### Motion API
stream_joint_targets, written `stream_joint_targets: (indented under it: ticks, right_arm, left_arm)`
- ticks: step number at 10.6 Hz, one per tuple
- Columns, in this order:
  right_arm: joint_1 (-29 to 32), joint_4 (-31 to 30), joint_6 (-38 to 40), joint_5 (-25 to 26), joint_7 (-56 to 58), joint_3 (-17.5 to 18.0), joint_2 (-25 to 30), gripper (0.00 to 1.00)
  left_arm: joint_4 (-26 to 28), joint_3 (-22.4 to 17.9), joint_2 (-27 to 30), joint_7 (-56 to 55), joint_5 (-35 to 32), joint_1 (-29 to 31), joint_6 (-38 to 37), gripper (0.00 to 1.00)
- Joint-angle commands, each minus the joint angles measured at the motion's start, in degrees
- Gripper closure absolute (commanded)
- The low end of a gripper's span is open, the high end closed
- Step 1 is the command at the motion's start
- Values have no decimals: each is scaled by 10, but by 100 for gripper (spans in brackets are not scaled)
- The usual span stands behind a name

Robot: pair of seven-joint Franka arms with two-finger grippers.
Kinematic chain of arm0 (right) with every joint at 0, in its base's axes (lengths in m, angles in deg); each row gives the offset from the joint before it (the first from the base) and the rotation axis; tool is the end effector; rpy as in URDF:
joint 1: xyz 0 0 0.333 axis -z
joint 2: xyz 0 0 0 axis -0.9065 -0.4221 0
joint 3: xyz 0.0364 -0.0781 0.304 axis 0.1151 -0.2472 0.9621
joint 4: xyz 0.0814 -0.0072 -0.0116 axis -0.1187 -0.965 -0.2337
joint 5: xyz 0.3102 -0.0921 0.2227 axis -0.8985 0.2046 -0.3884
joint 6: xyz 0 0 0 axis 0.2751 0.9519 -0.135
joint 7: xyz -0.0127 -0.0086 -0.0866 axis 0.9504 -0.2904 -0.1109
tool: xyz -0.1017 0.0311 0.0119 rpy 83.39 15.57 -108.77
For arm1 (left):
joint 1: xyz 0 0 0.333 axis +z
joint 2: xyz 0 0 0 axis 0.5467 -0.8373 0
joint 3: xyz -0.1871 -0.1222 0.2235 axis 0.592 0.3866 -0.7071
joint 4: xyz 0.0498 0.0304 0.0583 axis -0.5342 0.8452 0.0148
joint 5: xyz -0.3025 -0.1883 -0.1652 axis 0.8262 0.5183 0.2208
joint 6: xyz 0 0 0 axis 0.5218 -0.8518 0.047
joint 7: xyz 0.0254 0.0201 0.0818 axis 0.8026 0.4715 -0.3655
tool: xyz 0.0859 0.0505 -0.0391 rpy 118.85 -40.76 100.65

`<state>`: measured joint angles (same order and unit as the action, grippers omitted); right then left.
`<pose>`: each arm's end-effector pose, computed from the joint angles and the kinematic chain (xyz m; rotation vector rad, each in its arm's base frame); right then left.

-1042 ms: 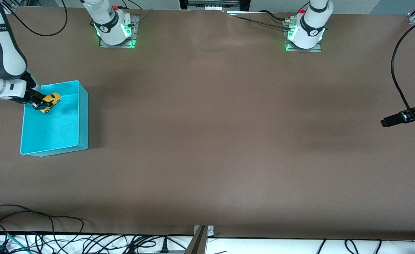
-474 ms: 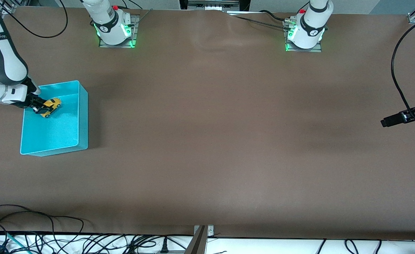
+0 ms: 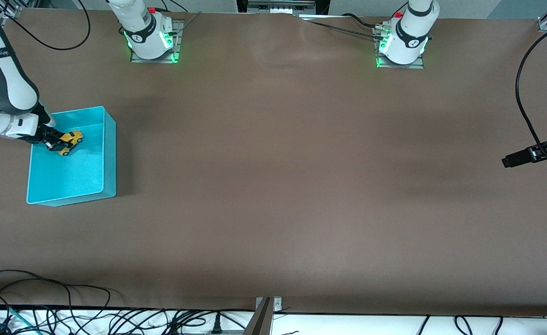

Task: Wind up and store yellow beetle car
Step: 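Lower the car into the box and open the right gripper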

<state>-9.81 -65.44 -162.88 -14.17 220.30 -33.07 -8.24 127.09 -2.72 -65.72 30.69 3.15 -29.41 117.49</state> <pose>0.4754 -0.2647 0.2045 -1.2349 -2.6719 -0.1260 0.6453 0.0570 0.5650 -3.0770 -0.4624 0.1824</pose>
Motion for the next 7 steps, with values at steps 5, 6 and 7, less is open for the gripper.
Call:
stream_joint_targets:
  ticks: [5, 6, 7]
  right_arm:
    - [-9, 77, 95, -15, -24, 24, 2, 0]
    - [-11, 95, 129, -15, -46, 41, 16, 0]
    - [-17, 105, 146, -15, -69, 60, 39, 0]
  left_arm:
    - [-4, -7, 3, 16, 17, -4, 0, 0]
    - [-4, -7, 3, 16, 17, -4, 0, 0]
    - [-4, -7, 3, 16, 17, -4, 0, 0]
